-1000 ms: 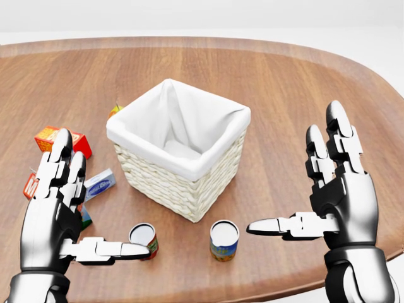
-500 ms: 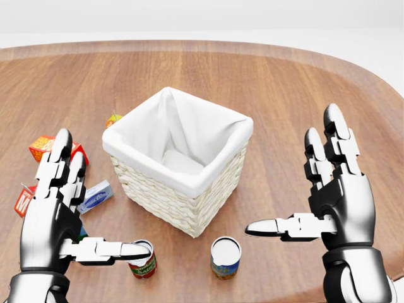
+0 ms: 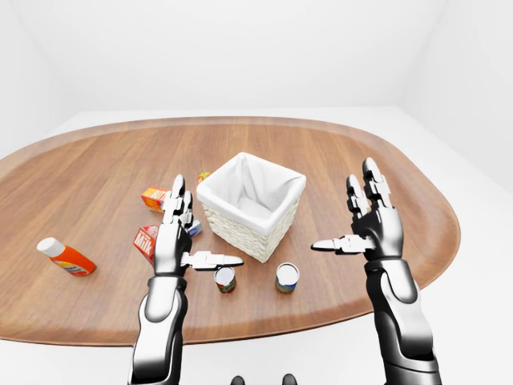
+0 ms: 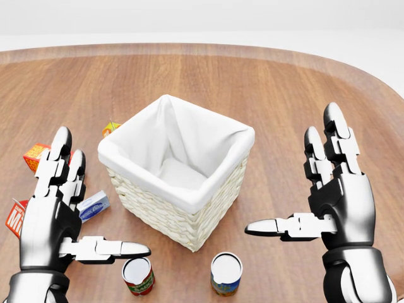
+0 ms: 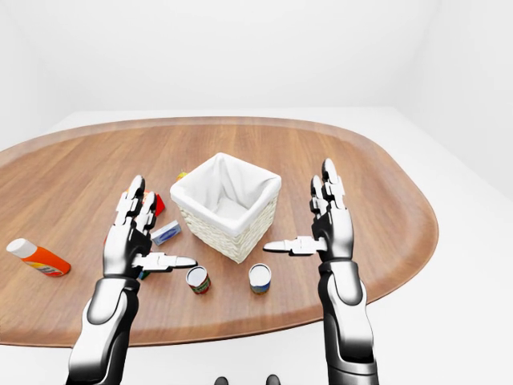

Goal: Pick up the tomato sauce, and put it in the basket.

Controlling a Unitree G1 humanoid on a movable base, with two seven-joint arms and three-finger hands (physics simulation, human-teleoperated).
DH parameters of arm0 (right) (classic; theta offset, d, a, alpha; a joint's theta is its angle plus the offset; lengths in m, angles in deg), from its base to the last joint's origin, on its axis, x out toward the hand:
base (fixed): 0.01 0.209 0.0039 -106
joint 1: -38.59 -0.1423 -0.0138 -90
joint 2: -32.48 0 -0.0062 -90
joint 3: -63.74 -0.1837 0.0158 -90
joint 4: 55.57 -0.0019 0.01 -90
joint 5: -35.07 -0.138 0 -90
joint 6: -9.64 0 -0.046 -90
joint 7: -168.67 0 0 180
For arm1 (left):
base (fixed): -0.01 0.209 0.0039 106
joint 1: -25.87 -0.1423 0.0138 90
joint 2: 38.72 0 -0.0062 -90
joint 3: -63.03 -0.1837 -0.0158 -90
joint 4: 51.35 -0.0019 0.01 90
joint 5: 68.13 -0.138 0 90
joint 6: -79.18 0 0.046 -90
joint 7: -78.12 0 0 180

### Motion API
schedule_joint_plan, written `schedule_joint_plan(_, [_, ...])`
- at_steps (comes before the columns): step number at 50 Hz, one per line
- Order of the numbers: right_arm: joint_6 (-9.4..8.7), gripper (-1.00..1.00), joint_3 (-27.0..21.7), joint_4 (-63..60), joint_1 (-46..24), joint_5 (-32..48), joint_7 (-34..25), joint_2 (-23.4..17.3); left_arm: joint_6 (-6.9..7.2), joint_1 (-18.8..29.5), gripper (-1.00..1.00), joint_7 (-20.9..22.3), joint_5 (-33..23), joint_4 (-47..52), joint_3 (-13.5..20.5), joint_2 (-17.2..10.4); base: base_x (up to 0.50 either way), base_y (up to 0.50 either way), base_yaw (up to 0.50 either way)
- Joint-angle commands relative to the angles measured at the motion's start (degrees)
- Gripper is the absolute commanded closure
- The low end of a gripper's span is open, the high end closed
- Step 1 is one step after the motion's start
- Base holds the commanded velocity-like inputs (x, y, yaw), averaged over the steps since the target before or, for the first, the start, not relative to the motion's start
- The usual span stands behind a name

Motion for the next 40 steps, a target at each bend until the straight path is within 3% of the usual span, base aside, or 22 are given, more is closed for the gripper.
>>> schedule_joint_plan(1, [0.0, -1.0, -0.02, -0.07, 0.18, 0.04, -0.01, 0.04, 0.0, -0.13, -1.0, -0.05, -0.3, 0.15, -0.05, -0.03, 0.0, 0.0, 0.0])
schedule_joint_plan(11, [0.0, -1.0, -0.77, -3.16, 1.34, -3.96, -2.53, 0.02, 0.0, -0.14, -1.0, -0.04, -0.5, 0.13, -0.16, 0.04, 0.09, 0.0, 0.0])
schedule_joint_plan(26, [0.0, -1.0, 0.06, -0.98, 0.95, -1.11, -1.52, 0.18, 0.0, -0.03, -1.0, -0.14, -1.31, -0.03, -0.11, -0.15, 0.06, 0.0, 0.0])
schedule_joint_plan(40, [0.0, -1.0, 0.24, -0.61, 1.0, -0.65, -1.22, 0.21, 0.0, -0.16, -1.0, -0.21, -6.47, 1.26, 0.25, -0.66, 0.0, 0.0, 0.0])
